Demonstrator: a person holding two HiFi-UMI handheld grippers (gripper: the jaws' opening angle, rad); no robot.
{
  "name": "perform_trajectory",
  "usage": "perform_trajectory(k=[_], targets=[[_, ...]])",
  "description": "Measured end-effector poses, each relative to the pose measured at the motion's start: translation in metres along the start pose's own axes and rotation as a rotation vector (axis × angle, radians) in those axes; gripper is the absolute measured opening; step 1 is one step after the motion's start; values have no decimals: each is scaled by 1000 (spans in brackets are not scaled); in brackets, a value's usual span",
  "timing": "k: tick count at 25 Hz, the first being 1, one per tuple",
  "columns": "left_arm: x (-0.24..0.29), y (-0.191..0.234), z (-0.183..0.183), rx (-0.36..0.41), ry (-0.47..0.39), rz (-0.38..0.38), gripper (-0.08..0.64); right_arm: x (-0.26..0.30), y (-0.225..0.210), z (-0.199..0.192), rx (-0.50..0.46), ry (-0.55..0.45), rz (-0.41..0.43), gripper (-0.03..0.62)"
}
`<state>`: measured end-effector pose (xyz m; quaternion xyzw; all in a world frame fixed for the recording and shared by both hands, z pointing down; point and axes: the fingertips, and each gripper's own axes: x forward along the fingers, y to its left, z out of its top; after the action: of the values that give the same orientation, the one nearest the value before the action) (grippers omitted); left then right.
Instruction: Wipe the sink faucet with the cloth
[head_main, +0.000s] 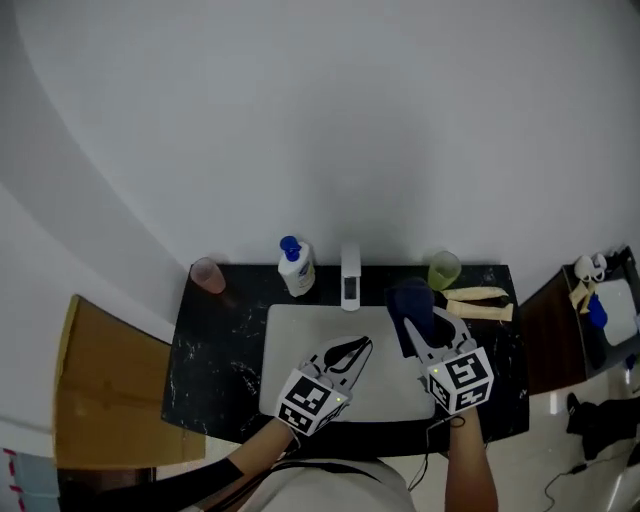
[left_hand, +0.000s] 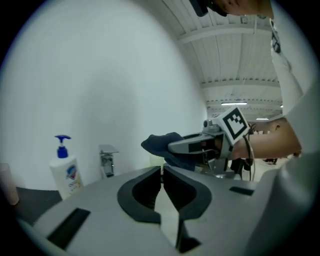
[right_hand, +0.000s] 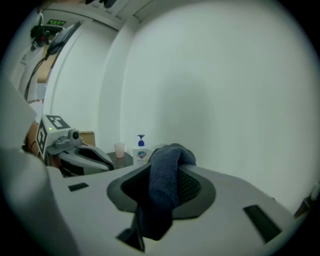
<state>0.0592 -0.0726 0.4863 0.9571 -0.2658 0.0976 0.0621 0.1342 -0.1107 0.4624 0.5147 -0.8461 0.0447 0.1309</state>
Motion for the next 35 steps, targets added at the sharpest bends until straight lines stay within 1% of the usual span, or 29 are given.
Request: perform_trajectory(k=[2,5,7,9,13,17,19,21,23,25,28,30,32,34,35], targets=[[-21,22,1,-11,-13,67,17,29,9,26,-48,-24,56,123],[-46,45,-1,-30,-24,143,17,66,23,56,-106,-33,144,123],[-55,52,-4,-40,-22,172,17,87,30,66,-126,-24,188,123],[-58,56,-7,-49,-20,183,17,101,30,70,-147,-10,203,123],[-57,61,-6,-61,-27,181,17,119,33,73,-186,18,219,123],[-49,68,-3,-64,-37,174,17,138,37,58,-245,88,248,123],[-45,69,-2,-65,-38,166,17,146,36,51,-253,117,259,123],[-41,71,-1,-66,-37,157,17,154,29,50,-242,129,261,123],[-37,73,0,-68,-38,153,17,165,17,52,-229,135,248,123],[-34,72,2,-73,-38,148,17,179,0,56,-222,136,215,123],[-30,73,1,-72,-35,140,17,193,-22,62,-255,132,140,123],[-27,73,-1,-74,-30,131,17,188,-27,68,-264,108,122,123],[-26,72,-1,-75,-31,125,17,173,-21,79,-231,55,157,123],[-26,73,-1,-74,-32,125,16,154,-7,88,-216,6,231,123],[-26,74,-1,-74,-33,125,17,146,3,90,-225,-3,275,123]])
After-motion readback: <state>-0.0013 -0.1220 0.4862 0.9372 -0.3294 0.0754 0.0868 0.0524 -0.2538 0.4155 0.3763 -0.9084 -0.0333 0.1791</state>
